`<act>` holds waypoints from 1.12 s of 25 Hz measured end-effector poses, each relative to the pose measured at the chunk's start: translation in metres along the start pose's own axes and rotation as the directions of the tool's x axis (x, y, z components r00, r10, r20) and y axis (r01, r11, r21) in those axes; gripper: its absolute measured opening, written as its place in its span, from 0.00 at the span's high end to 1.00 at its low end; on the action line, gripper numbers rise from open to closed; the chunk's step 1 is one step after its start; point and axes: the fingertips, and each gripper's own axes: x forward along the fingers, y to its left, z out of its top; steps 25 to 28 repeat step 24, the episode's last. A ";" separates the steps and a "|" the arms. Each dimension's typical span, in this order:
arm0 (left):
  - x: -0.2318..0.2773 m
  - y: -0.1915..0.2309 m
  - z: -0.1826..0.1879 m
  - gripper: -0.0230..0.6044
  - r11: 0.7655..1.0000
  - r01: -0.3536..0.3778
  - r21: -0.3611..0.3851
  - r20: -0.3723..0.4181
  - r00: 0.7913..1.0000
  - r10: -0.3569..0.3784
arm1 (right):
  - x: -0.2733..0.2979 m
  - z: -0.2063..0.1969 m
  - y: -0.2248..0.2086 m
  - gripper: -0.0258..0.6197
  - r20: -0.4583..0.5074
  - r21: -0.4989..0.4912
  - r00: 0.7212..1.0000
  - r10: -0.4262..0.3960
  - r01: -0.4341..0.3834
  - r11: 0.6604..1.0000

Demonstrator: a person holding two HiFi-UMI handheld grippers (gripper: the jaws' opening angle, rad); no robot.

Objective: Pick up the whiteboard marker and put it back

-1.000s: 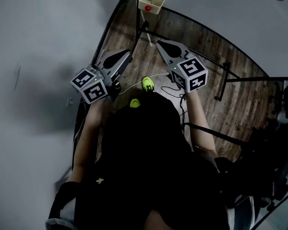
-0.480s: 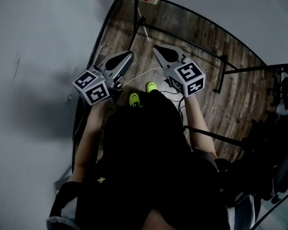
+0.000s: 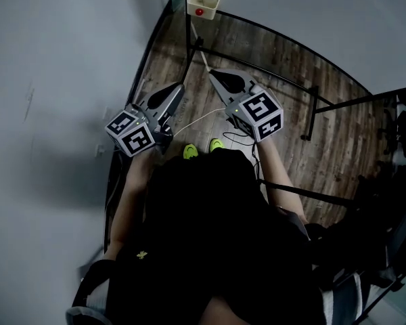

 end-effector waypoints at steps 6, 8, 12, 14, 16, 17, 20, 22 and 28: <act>0.001 -0.001 0.001 0.95 1.000 0.011 0.020 0.007 1.000 -0.011 | 0.000 0.000 0.008 0.97 0.009 -0.007 1.000 0.010 -0.010 1.000; -0.002 -0.003 0.002 0.95 1.000 0.013 0.020 0.010 1.000 -0.013 | 0.000 0.001 0.013 0.97 0.009 -0.011 1.000 0.014 -0.014 1.000; -0.006 -0.005 0.005 0.95 0.999 0.015 0.029 0.013 1.000 -0.016 | 0.000 0.003 0.021 0.97 0.010 -0.013 1.000 0.017 -0.017 1.000; -0.007 -0.005 0.004 0.95 0.999 0.020 0.031 0.015 1.000 -0.020 | -0.001 0.003 0.023 0.97 0.009 -0.016 1.000 0.014 -0.014 1.000; -0.006 -0.004 0.001 0.95 0.999 0.023 0.030 0.016 1.000 -0.023 | -0.001 0.000 0.022 0.97 0.010 -0.020 1.000 0.010 -0.009 1.000; -0.005 -0.002 -0.001 0.95 0.999 0.024 0.030 0.016 1.000 -0.024 | -0.001 -0.001 0.021 0.97 0.011 -0.021 1.000 0.008 -0.007 1.000; -0.003 0.004 -0.007 0.95 0.999 0.024 0.020 0.015 1.000 -0.025 | 0.002 -0.006 0.020 0.97 0.010 -0.019 1.000 0.004 -0.004 1.000; -0.004 0.009 -0.012 0.95 1.000 0.027 0.011 0.016 1.000 -0.027 | 0.004 -0.011 0.020 0.97 0.010 -0.014 1.000 0.002 -0.002 1.000; -0.004 0.012 -0.016 0.95 0.999 0.033 0.006 0.017 0.999 -0.033 | 0.007 -0.014 0.021 0.97 0.010 -0.009 1.000 0.000 0.000 1.000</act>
